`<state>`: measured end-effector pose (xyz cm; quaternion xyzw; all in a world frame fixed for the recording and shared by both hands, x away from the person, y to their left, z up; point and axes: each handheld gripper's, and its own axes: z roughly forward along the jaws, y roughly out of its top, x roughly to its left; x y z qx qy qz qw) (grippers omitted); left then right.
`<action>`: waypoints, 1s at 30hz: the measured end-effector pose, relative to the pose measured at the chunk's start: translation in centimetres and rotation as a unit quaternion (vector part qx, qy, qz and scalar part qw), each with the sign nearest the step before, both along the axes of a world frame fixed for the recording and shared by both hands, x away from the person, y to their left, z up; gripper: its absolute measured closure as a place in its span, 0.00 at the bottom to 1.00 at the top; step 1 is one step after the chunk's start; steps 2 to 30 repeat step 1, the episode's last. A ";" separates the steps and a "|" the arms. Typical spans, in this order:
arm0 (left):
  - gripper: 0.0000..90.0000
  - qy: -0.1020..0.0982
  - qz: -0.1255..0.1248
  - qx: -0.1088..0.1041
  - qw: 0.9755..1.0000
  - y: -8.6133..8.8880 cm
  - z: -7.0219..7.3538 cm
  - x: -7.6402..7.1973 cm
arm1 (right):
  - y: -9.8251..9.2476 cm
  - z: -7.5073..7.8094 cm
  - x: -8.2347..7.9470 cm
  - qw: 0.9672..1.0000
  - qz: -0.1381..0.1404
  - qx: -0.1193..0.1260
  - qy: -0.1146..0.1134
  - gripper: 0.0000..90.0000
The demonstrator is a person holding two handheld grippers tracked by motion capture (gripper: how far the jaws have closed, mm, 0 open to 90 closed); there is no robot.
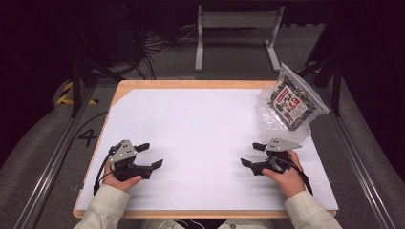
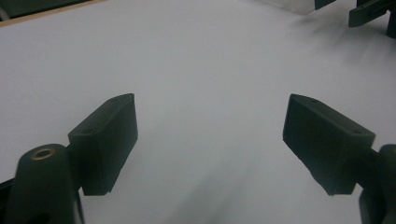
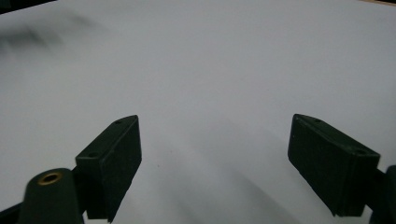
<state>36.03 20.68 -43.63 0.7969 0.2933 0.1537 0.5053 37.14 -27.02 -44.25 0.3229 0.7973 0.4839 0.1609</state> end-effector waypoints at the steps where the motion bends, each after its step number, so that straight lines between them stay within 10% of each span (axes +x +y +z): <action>1: 0.21 0.000 0.001 0.003 1.000 0.0 0.0 0.0 | 0.0 0.0 0.0 1.000 -0.001 0.001 0.000 0.19; 30: 0.21 0.000 0.001 0.003 1.000 0.0 0.0 0.0 | 0.0 0.0 0.0 1.000 -0.001 0.001 0.000 0.19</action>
